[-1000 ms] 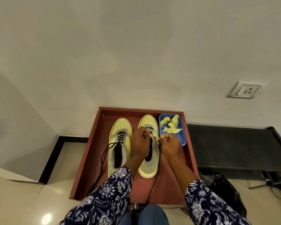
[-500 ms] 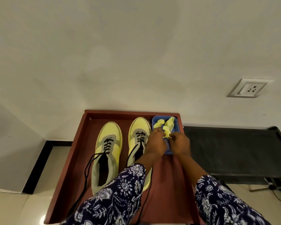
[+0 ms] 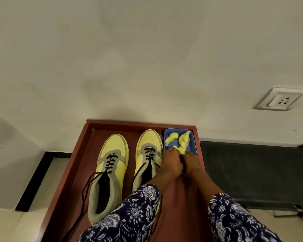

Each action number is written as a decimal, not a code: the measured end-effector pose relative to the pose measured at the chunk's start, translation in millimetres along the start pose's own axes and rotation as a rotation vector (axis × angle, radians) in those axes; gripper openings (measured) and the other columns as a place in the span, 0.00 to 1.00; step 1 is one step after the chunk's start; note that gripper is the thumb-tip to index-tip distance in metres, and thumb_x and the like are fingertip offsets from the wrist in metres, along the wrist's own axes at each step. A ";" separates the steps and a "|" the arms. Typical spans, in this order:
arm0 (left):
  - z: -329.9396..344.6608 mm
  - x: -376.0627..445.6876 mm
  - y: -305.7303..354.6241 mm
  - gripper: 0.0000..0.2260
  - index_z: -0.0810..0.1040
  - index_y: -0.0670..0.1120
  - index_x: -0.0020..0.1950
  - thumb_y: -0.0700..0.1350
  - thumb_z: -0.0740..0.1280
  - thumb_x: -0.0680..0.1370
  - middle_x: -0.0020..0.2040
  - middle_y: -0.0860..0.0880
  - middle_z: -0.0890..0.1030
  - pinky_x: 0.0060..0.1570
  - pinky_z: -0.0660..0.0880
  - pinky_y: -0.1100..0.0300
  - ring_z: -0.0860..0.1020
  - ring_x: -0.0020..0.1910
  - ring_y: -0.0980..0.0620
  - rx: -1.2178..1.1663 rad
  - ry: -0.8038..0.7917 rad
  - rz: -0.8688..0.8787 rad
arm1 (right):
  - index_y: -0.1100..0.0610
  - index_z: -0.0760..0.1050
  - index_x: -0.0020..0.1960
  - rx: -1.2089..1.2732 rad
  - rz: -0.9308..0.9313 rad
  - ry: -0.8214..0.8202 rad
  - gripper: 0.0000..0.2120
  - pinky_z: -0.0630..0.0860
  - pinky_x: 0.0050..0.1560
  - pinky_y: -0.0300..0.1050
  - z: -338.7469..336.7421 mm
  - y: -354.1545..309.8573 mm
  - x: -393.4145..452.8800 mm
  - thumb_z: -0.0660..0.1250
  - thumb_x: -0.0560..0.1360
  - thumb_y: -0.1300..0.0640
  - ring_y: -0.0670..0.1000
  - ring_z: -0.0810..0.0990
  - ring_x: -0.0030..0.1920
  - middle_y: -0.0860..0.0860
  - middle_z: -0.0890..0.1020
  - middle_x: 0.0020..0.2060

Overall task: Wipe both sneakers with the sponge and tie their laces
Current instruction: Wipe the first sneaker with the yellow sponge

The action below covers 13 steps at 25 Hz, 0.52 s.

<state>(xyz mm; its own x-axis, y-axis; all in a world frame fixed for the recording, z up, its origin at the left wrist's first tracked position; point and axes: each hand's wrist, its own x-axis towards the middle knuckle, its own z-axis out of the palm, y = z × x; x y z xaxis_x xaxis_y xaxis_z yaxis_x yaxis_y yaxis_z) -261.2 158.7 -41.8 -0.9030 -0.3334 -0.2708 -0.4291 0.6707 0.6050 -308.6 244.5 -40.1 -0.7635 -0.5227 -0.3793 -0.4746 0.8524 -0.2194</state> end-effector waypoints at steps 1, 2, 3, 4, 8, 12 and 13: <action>-0.3 1.6 -1.1 0.10 0.78 0.35 0.53 0.33 0.62 0.74 0.56 0.38 0.77 0.55 0.70 0.56 0.74 0.57 0.42 -0.017 -0.004 -0.005 | 0.59 0.73 0.62 0.055 0.036 0.021 0.18 0.69 0.62 0.44 7.4 -5.5 5.2 0.67 0.74 0.59 0.57 0.75 0.61 0.58 0.77 0.60; -2.8 0.6 -0.2 0.09 0.78 0.34 0.51 0.33 0.62 0.73 0.55 0.38 0.78 0.53 0.70 0.55 0.75 0.56 0.42 -0.054 0.017 -0.011 | 0.60 0.74 0.61 0.104 0.046 0.031 0.17 0.72 0.58 0.43 10.1 -1.4 6.6 0.68 0.73 0.60 0.56 0.77 0.58 0.58 0.79 0.58; -7.4 -0.4 2.0 0.09 0.78 0.34 0.51 0.32 0.62 0.73 0.54 0.38 0.78 0.53 0.70 0.55 0.75 0.56 0.42 -0.084 0.036 -0.015 | 0.60 0.75 0.60 0.118 0.058 0.066 0.16 0.74 0.56 0.42 10.5 -2.2 5.5 0.68 0.72 0.60 0.55 0.79 0.55 0.57 0.80 0.56; -13.0 -3.4 6.0 0.10 0.78 0.34 0.52 0.31 0.61 0.73 0.56 0.38 0.78 0.53 0.70 0.56 0.74 0.57 0.42 -0.085 0.058 -0.008 | 0.61 0.76 0.59 0.154 0.050 0.120 0.15 0.74 0.54 0.42 11.2 -1.7 5.6 0.68 0.73 0.59 0.55 0.79 0.53 0.57 0.81 0.55; -25.3 -8.6 1.5 0.19 0.71 0.38 0.65 0.30 0.58 0.74 0.65 0.40 0.72 0.60 0.64 0.62 0.70 0.64 0.45 -0.198 0.138 0.077 | 0.65 0.79 0.52 0.262 0.033 0.321 0.10 0.72 0.46 0.42 -3.9 -10.1 -9.1 0.62 0.76 0.61 0.58 0.80 0.50 0.61 0.82 0.49; -41.2 -15.5 -2.6 0.19 0.72 0.40 0.66 0.30 0.59 0.75 0.63 0.40 0.74 0.59 0.64 0.64 0.71 0.62 0.45 -0.322 0.264 0.099 | 0.67 0.81 0.42 0.380 -0.065 0.474 0.06 0.70 0.40 0.41 -18.8 -24.2 -29.1 0.65 0.73 0.66 0.61 0.80 0.43 0.62 0.83 0.41; -46.7 -18.3 -3.0 0.18 0.73 0.41 0.65 0.32 0.60 0.76 0.63 0.43 0.75 0.58 0.64 0.65 0.72 0.62 0.47 -0.378 0.282 0.078 | 0.67 0.81 0.41 0.407 -0.090 0.486 0.06 0.69 0.38 0.40 -22.6 -29.0 -33.6 0.66 0.73 0.66 0.60 0.80 0.43 0.62 0.83 0.41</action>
<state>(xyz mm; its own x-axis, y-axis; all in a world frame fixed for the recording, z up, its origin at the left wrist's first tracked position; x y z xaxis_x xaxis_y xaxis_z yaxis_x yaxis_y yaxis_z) -242.5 131.8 -3.7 -0.8691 -0.4937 -0.0314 -0.2755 0.4302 0.8597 -279.1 237.0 -0.8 -0.8855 -0.4564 0.0866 -0.4144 0.6916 -0.5916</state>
